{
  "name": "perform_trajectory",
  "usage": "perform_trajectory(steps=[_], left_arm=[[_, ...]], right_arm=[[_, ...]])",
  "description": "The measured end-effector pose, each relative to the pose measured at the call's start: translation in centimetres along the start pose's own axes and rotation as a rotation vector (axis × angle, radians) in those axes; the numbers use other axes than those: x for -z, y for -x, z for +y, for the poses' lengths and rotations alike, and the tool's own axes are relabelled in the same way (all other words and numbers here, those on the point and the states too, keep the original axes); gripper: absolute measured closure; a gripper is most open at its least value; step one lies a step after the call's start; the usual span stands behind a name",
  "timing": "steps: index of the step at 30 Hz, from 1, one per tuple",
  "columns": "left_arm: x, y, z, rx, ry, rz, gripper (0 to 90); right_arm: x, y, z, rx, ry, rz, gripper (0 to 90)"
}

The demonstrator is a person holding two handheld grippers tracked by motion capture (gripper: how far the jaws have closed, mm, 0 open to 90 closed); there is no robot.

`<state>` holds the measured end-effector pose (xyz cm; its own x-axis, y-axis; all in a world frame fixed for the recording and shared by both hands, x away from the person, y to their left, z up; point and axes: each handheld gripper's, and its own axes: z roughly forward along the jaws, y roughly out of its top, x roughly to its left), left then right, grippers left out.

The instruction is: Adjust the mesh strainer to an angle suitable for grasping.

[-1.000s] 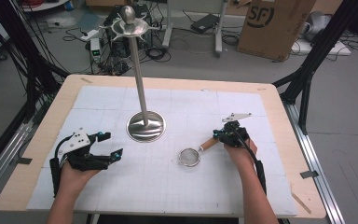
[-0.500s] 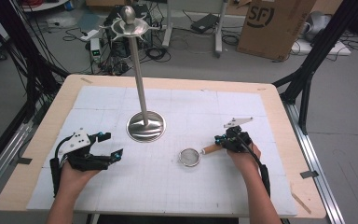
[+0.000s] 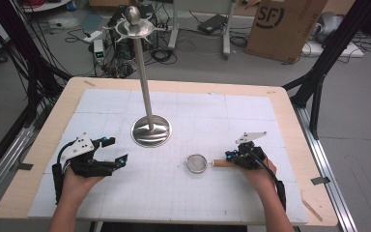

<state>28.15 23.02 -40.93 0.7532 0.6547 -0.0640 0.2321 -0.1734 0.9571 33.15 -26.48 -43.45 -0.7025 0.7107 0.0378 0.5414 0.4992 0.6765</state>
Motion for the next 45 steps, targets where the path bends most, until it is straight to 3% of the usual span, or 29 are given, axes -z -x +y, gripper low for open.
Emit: perform_trajectory(steps=[12, 20, 38, 45], left_arm=[[-0.2, 0.1, 0.0, -0.004, -0.005, -0.003, 20.2], [-0.2, 0.1, 0.0, -0.001, -0.006, -0.004, 20.2], [-0.2, 0.1, 0.0, -0.001, -0.005, -0.004, 20.2], [-0.2, 0.1, -0.1, -0.003, -0.009, -0.007, 20.2]], right_arm=[[1.9, -0.6, -2.0, -0.022, 0.045, 0.024, 89.4], [2.3, -0.8, -1.6, -0.012, 0.081, 0.042, 86.7], [2.3, -1.8, -0.8, 0.068, 0.109, 0.115, 68.3], [1.5, -2.3, -0.6, 0.143, 0.065, 0.156, 57.0]])
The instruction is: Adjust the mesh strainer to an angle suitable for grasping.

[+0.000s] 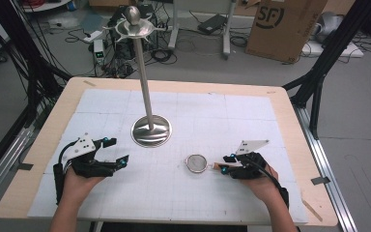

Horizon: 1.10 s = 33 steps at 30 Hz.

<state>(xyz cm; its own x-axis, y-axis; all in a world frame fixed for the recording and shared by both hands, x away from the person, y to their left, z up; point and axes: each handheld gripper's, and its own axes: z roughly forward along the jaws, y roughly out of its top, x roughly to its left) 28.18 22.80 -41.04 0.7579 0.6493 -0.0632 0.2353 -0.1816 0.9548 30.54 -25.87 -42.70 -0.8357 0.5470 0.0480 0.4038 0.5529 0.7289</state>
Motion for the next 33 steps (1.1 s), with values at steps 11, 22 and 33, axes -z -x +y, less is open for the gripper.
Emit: perform_trajectory(steps=[11, 22, 33], left_arm=[[0.0, 0.0, 0.0, 0.002, -0.001, -0.002, 20.2], [0.0, 0.0, 0.0, 0.002, -0.002, -0.003, 20.3], [0.1, 0.0, 0.0, 0.006, 0.006, -0.003, 20.3]], right_arm=[[-2.0, -0.4, 0.2, 0.067, -0.067, 0.07, 63.7], [-4.4, -2.5, 2.4, 0.155, -0.08, 0.122, 67.2], [-8.8, -4.9, 6.6, 0.222, -0.085, 0.186, 67.2]])
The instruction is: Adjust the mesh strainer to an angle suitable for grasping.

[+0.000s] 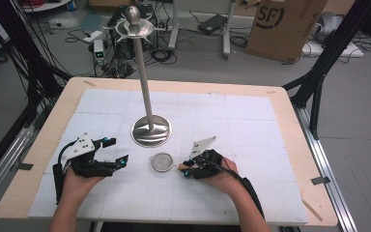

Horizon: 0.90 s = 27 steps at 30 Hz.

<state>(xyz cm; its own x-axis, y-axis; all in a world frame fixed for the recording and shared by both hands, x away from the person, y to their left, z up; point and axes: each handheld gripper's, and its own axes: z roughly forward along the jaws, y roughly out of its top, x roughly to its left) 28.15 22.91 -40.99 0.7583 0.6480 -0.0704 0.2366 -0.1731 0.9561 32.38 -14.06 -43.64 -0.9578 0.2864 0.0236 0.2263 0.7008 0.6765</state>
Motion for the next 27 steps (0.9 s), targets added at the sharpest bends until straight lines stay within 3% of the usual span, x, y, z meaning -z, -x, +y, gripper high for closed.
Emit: perform_trajectory(steps=[4, 7, 9, 13, 19, 27], left_arm=[[0.1, -0.1, 0.0, 0.001, 0.004, 0.002, 20.3], [0.1, -0.1, 0.0, 0.005, 0.005, 0.002, 20.3], [0.1, -0.1, 0.0, 0.003, 0.004, 0.002, 20.3], [0.1, 0.0, 0.0, -0.001, 0.001, 0.002, 20.3], [0.0, 0.0, 0.0, -0.003, -0.004, 0.001, 20.3], [-0.1, 0.0, 0.0, -0.004, -0.01, 0.001, 20.3]], right_arm=[[-0.8, -0.1, 0.7, 0.007, 0.0, 0.0, 66.6], [-0.6, -0.1, 0.6, -0.014, 0.0, -0.004, 62.9], [0.2, 0.0, 0.1, -0.051, 0.008, -0.008, 61.0], [1.3, -0.3, -1.2, -0.055, 0.015, -0.015, 60.8], [2.5, -0.3, -3.2, -0.098, 0.02, -0.026, 61.0], [2.5, -0.5, -3.2, -0.047, 0.013, -0.034, 66.4]])
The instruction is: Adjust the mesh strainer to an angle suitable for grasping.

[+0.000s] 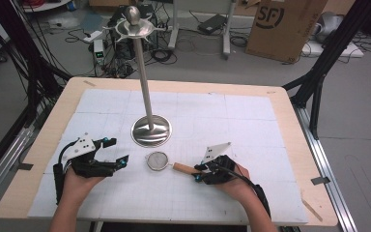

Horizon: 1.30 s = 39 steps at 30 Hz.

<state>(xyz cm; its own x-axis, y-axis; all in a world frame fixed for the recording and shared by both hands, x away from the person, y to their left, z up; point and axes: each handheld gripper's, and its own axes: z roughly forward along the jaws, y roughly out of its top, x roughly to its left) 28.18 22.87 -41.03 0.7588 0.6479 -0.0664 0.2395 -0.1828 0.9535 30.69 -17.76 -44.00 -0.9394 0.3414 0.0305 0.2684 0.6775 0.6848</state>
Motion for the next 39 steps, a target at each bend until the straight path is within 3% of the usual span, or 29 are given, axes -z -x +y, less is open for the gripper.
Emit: perform_trajectory(steps=[4, 10, 16, 27, 32, 34, 39], left_arm=[[0.0, 0.0, 0.0, 0.006, 0.005, 0.0, 20.3], [0.1, 0.0, 0.0, 0.003, 0.009, 0.0, 20.3], [0.2, 0.0, 0.1, 0.003, 0.011, 0.002, 20.3], [0.2, -0.1, 0.0, 0.002, 0.01, 0.002, 20.3], [0.1, 0.0, 0.0, 0.004, 0.009, 0.0, 20.3], [0.1, 0.0, 0.0, 0.004, 0.008, 0.0, 20.3], [0.2, -0.1, 0.0, 0.006, 0.01, 0.001, 20.3]], right_arm=[[-0.4, -0.1, 0.6, 0.016, -0.003, 0.006, 67.2], [-2.1, -0.6, 3.0, 0.071, -0.005, 0.039, 69.4], [-3.3, -0.7, 4.2, 0.082, -0.005, 0.057, 69.6], [-5.2, -2.2, 6.5, 0.149, -0.016, 0.122, 69.9], [-5.2, -2.3, 6.5, 0.151, -0.009, 0.13, 69.8], [-5.1, -2.0, 6.3, 0.122, -0.02, 0.114, 66.5], [-4.9, -1.8, 6.0, 0.107, -0.025, 0.089, 61.4]])
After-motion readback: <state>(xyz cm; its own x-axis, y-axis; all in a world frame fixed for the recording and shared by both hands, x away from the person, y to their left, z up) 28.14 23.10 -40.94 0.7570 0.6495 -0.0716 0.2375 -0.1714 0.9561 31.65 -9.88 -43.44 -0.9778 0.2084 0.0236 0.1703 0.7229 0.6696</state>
